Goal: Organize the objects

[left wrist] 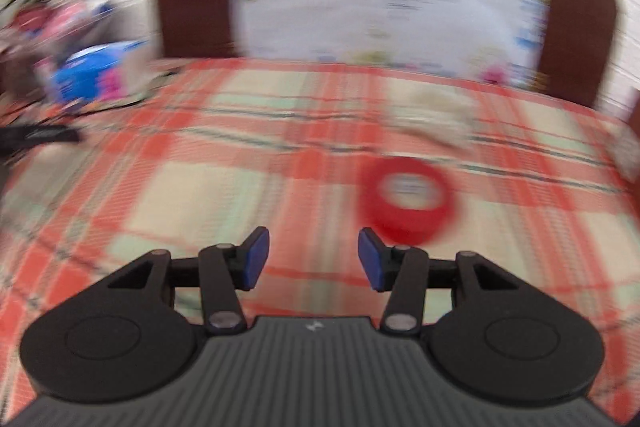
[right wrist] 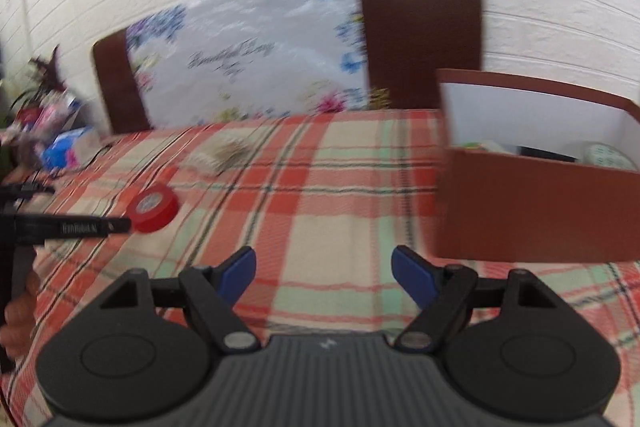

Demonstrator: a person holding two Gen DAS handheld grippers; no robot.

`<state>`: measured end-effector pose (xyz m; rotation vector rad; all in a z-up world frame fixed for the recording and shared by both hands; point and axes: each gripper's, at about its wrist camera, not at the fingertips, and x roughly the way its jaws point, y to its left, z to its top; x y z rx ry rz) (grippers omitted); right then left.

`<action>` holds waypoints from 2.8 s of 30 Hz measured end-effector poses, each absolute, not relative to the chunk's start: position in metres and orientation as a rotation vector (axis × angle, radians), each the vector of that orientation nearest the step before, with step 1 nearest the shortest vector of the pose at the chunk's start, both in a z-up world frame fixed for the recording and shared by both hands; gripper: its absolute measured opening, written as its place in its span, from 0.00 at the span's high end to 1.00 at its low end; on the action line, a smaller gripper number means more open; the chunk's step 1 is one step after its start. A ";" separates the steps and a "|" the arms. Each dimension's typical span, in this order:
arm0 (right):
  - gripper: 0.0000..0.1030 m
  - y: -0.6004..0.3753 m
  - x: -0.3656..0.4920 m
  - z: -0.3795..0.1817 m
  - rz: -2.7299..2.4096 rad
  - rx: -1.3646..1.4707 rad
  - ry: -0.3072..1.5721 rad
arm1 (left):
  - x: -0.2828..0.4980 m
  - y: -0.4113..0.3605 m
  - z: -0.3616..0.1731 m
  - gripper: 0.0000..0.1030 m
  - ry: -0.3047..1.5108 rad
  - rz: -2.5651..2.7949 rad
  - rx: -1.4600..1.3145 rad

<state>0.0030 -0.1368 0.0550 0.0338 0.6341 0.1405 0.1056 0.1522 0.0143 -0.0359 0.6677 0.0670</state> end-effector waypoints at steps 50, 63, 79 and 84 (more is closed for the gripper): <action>0.18 -0.196 -0.063 0.010 0.117 -0.066 0.650 | 0.046 -0.075 0.032 0.45 0.884 -0.697 0.041; 0.26 -0.204 -0.063 0.020 0.134 -0.007 0.613 | 0.041 -0.117 0.040 0.69 0.906 -0.707 0.164; 0.27 -0.288 0.007 0.098 -0.071 -0.018 0.330 | 0.113 -0.214 0.116 0.68 0.654 -0.731 0.128; 0.26 -0.289 0.028 0.076 -0.107 -0.001 0.378 | 0.118 -0.212 0.100 0.66 0.701 -0.688 0.125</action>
